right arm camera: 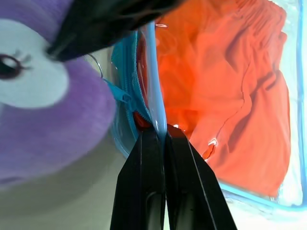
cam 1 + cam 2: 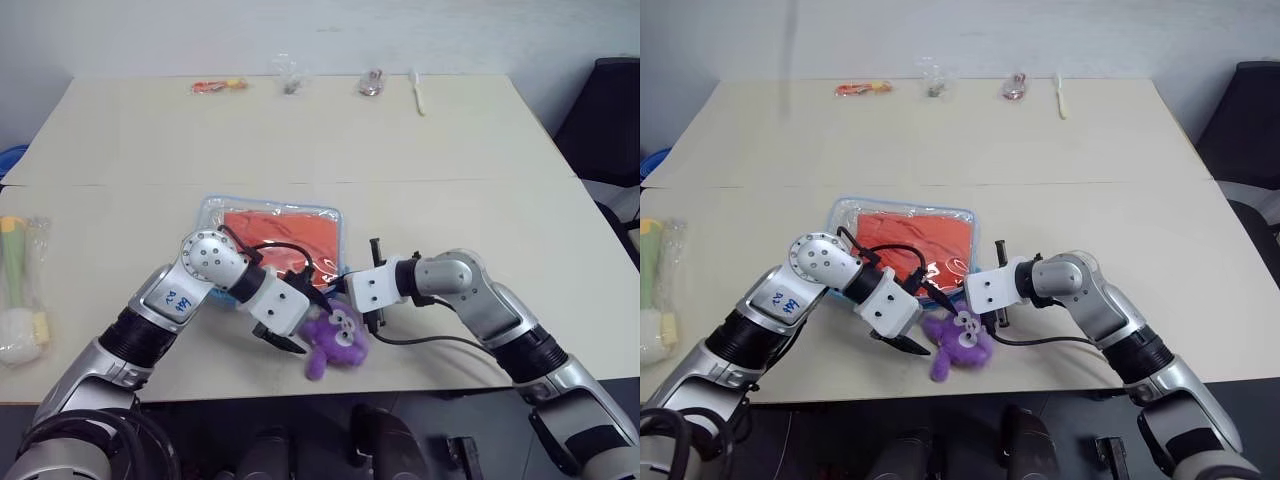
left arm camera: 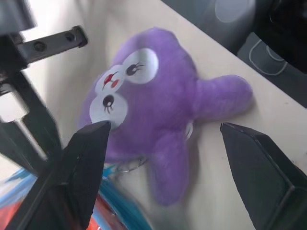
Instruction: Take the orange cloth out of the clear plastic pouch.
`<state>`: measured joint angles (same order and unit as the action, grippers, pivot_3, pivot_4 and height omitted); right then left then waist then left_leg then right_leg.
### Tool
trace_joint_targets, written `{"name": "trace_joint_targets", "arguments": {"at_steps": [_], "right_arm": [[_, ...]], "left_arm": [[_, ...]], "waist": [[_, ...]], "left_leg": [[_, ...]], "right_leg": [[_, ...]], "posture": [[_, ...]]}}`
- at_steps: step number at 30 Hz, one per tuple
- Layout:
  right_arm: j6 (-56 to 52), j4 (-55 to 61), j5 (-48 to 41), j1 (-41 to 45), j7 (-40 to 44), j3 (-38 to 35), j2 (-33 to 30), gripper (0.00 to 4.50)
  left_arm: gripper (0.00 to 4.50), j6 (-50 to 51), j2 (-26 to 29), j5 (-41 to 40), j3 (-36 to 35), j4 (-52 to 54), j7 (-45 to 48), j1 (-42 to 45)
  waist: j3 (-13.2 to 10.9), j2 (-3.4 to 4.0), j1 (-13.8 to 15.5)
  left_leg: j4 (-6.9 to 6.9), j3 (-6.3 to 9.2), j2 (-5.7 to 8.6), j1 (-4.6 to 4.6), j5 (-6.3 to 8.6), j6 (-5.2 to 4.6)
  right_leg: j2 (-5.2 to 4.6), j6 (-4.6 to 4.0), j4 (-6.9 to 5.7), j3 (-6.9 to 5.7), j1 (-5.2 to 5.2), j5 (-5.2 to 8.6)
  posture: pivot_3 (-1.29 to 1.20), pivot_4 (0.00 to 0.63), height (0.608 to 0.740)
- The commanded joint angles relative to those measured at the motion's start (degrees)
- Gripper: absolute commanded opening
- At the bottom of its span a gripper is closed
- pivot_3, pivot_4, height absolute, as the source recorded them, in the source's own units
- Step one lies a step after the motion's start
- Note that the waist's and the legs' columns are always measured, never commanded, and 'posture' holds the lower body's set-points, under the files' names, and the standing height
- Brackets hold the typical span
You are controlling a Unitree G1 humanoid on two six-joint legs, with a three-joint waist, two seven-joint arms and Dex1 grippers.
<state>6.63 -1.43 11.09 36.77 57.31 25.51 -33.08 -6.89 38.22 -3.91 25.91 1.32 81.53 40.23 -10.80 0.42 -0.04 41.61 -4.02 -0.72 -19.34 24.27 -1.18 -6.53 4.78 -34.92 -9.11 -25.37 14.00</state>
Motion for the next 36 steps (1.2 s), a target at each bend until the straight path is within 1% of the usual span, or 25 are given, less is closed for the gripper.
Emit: {"name": "trace_joint_targets", "arguments": {"at_steps": [1, 8, 11, 17, 20, 21, 22, 25, 28, 30, 33, 36], "right_arm": [[-0.27, 0.77, -0.11, 0.60, -0.49, -2.00, -0.14, 0.03], [-0.60, 0.69, -0.11, 0.60, -0.58, -2.19, -0.21, 0.03], [-0.56, 0.60, -0.09, 0.62, -0.53, -2.24, -0.22, 0.00], [-0.44, 0.47, -0.23, 0.77, -0.42, -2.59, -0.34, 0.00], [-0.22, 0.32, -0.42, 0.74, -0.20, -2.78, -0.63, 0.00], [-0.14, 0.27, -0.58, 0.71, -0.05, -2.85, -0.69, 0.00], [-0.04, 0.23, -0.70, 0.67, 0.06, -2.91, -0.75, 0.00], [0.21, 0.06, -0.63, 0.57, 0.09, -2.99, -0.90, 0.00], [0.34, -0.27, -0.41, 0.63, -0.06, -3.20, -1.13, 0.00], [0.67, -0.30, -0.58, 0.40, 0.02, -3.49, -1.53, 0.00], [1.50, -0.28, -1.06, -0.29, 0.25, -4.21, -2.56, 0.00], [2.49, -0.26, -1.66, -1.15, 0.26, -5.08, -4.02, 0.00]], "left_arm": [[3.88, 1.20, -1.36, 1.30, 0.88, 0.79, -0.32, 0.33], [3.88, 1.65, -4.34, 4.54, 1.95, 2.01, -3.67, -1.44], [3.27, 2.46, -4.69, 3.81, 1.83, 3.14, -3.73, -2.36], [1.40, 2.56, -3.64, 3.23, 1.50, 3.99, -2.86, -3.29], [0.46, 3.40, -3.23, 1.43, 0.58, 4.52, -2.07, -3.23], [0.19, 3.94, -3.17, 1.04, 0.24, 4.75, -2.16, -3.22], [0.05, 4.70, -3.05, 0.73, -0.10, 5.02, -2.30, -3.24], [0.05, 7.97, -1.68, -1.08, -1.29, 6.83, -1.81, -3.97], [0.05, 12.45, 1.43, -5.16, -4.32, 9.97, -0.09, -5.55], [0.05, 13.67, 3.91, -6.59, -6.17, 11.27, 0.74, -6.60], [0.05, 15.41, 8.96, -8.47, -9.73, 12.67, 2.02, -8.69], [0.05, 16.75, 14.72, -10.40, -14.51, 14.20, 2.43, -13.06]], "waist": [[0.00, 0.00, 0.03], [0.00, 0.00, 0.03], [0.00, 0.00, 0.05], [0.00, 0.00, 0.07], [0.00, 0.00, 0.06], [0.00, 0.00, 0.06], [0.00, 0.00, 0.06], [0.00, 0.00, 0.00], [-0.01, 0.01, -0.11], [-0.01, 0.01, -0.05], [-0.01, 0.02, -0.03], [-0.03, 0.05, -0.06]], "left_leg": [[0.00, 0.00, 0.00, -0.01, 0.00, 0.00], [0.01, 0.04, 0.01, 0.00, 0.00, 0.00], [0.01, 0.06, 0.00, 0.00, 0.00, 0.00], [0.02, 0.11, 0.00, 0.00, 0.00, 0.00], [0.02, 0.11, 0.00, 0.00, 0.00, 0.00], [0.02, 0.11, 0.00, 0.00, 0.00, 0.00], [0.02, 0.12, 0.00, 0.00, 0.00, 0.00], [0.02, 0.13, 0.00, 0.00, 0.00, 0.00], [0.01, 0.18, -0.04, 0.01, 0.00, 0.00], [0.01, 0.25, -0.08, 0.01, 0.00, 0.00], [0.01, 0.31, -0.10, 0.01, 0.00, 0.00], [0.01, 0.34, -0.12, 0.01, 0.00, -0.01]], "right_leg": [[-0.01, 0.00, 0.00, 0.00, 0.00, 0.00], [-0.02, 0.00, -0.01, 0.01, 0.00, 0.00], [-0.02, 0.00, -0.02, 0.01, 0.00, 0.00], [-0.03, 0.00, -0.01, 0.02, 0.00, 0.00], [-0.03, 0.00, -0.02, 0.02, 0.00, 0.00], [-0.03, 0.00, -0.02, 0.02, 0.00, 0.00], [-0.03, 0.00, -0.01, 0.02, 0.00, 0.00], [-0.03, 0.00, -0.01, 0.02, 0.00, 0.00], [-0.01, 0.00, -0.02, 0.03, 0.00, 0.00], [-0.01, 0.00, -0.01, 0.02, -0.01, 0.00], [-0.05, 0.00, 0.00, 0.05, 0.00, 0.00], [-0.03, 0.00, 0.01, 0.05, -0.01, 0.00]], "posture": [[0.00, 0.150, 0.740], [0.00, 0.150, 0.740], [0.00, 0.150, 0.740], [0.00, 0.150, 0.740], [0.00, 0.150, 0.740], [0.00, 0.150, 0.740], [0.00, 0.150, 0.740], [0.00, 0.150, 0.740], [0.00, 0.150, 0.740], [0.00, 0.150, 0.740], [0.00, 0.150, 0.740], [0.00, 0.150, 0.740]]}}
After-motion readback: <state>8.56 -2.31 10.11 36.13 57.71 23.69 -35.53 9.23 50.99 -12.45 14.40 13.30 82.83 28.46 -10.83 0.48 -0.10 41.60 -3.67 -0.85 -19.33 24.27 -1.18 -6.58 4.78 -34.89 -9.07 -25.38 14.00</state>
